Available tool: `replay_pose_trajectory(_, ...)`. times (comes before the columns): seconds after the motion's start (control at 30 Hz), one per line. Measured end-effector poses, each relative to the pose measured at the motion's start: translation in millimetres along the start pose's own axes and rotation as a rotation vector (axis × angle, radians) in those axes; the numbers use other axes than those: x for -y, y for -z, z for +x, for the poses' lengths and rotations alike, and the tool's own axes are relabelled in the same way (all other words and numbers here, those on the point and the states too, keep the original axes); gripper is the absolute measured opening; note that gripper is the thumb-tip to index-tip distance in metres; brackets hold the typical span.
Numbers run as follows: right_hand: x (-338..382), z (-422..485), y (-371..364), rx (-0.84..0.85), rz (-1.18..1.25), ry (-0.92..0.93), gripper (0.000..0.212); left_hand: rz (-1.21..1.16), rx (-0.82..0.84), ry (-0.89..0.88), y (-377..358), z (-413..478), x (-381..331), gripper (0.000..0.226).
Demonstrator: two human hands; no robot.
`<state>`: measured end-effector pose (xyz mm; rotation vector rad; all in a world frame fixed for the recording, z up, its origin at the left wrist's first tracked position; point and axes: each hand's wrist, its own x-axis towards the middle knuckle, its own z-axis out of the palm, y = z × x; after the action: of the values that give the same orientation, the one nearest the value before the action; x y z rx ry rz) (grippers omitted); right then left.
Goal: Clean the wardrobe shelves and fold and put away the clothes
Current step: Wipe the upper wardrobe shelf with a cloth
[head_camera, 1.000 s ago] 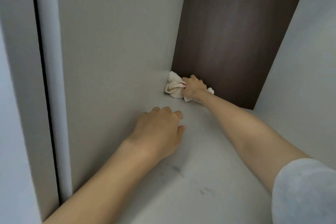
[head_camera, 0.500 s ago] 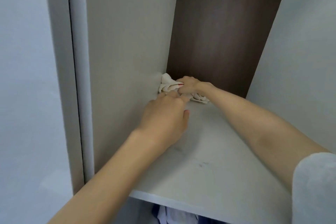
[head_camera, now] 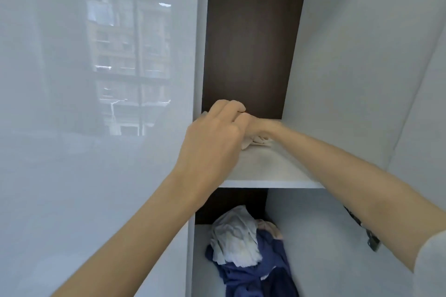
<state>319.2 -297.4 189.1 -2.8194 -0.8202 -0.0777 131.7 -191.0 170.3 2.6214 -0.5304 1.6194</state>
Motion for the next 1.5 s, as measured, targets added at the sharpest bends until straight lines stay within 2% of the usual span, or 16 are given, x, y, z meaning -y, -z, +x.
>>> replay_pose_trajectory(0.13,27,-55,1,-0.008,0.062,0.017,0.022,0.097,-0.073,-0.106,34,-20,23,0.035)
replay_pose_trajectory(0.2,40,-81,2,-0.01,0.046,0.01,0.01,0.146,-0.082,-0.102,47,-30,38,0.041)
replay_pose_trajectory(0.3,51,-116,1,-0.02,0.017,0.004,0.013,0.146,-0.071,-0.063,61,-42,59,0.053)
replay_pose_trajectory(0.5,71,-186,-1,-0.073,0.024,0.038,0.038,0.19,-0.001,-0.026,61,-55,98,0.054)
replay_pose_trajectory(0.67,66,-233,-12,-0.041,0.014,-0.046,0.056,0.178,-0.037,-0.052,56,-52,101,0.054)
replay_pose_trajectory(0.73,63,-248,-10,-0.191,0.055,-0.064,0.062,0.177,-0.057,-0.054,53,-50,96,0.054)
replay_pose_trajectory(0.8,58,-252,2,-0.418,0.107,-0.072,0.067,0.16,-0.078,-0.052,49,-46,92,0.054)
replay_pose_trajectory(0.9,45,-234,25,-0.591,-0.088,-0.172,0.07,0.148,-0.101,-0.052,44,-36,87,0.055)
replay_pose_trajectory(0.97,32,-211,31,-0.591,-0.241,-0.32,0.06,0.144,-0.113,-0.046,42,-32,84,0.055)
replay_pose_trajectory(1.03,16,-188,27,-0.56,-0.28,-0.466,0.054,0.147,-0.126,-0.048,40,-30,83,0.055)
replay_pose_trajectory(1.13,-2,-163,10,-0.362,-0.242,-0.699,0.052,0.151,-0.146,-0.063,39,-31,86,0.055)
replay_pose_trajectory(1.2,-4,-153,0,-0.226,-0.199,-0.779,0.059,0.15,-0.154,-0.075,39,-31,88,0.055)
replay_pose_trajectory(1.27,-4,-147,-7,-0.174,-0.213,-0.777,0.064,0.152,-0.161,-0.085,38,-31,90,0.056)
replay_pose_trajectory(1.33,3,-142,-7,-0.179,-0.232,-0.726,0.06,0.164,-0.167,-0.09,37,-31,91,0.056)
replay_pose_trajectory(1.43,25,-139,-9,-0.235,-0.142,-0.545,0.024,0.174,-0.158,-0.09,36,-30,91,0.057)
replay_pose_trajectory(1.5,44,-141,-14,-0.252,-0.119,-0.425,0.014,0.184,-0.154,-0.082,36,-30,91,0.056)
